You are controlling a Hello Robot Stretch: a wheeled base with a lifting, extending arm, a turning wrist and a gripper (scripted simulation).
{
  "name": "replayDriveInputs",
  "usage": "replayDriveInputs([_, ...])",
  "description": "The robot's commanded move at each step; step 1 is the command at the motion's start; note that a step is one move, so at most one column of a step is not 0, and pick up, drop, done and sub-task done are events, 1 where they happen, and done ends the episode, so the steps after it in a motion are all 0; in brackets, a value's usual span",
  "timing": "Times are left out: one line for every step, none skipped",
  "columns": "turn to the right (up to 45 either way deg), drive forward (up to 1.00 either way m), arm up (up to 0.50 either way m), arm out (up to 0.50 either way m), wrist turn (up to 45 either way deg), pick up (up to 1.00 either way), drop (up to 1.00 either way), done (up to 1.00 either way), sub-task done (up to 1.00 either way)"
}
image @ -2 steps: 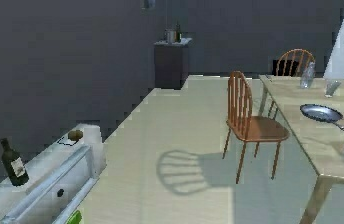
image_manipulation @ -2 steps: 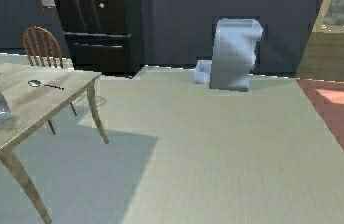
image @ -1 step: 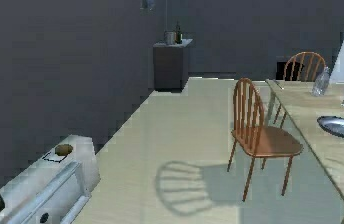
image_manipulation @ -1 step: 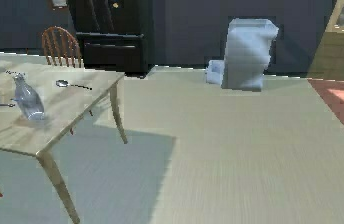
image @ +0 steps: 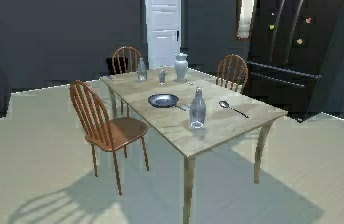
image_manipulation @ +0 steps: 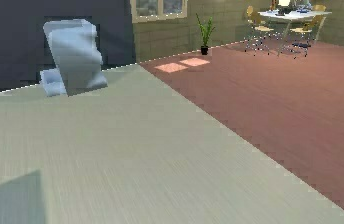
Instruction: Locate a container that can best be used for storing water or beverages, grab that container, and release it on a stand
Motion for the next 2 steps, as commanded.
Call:
replayDriveInputs([6.0,0.00,0.00,0.00,0.0,0.00,0.00,0.00,0.00])
replayDriveInputs([0.0,0.35,0.00,0.00,0.0,0.00,0.00,0.00,0.00])
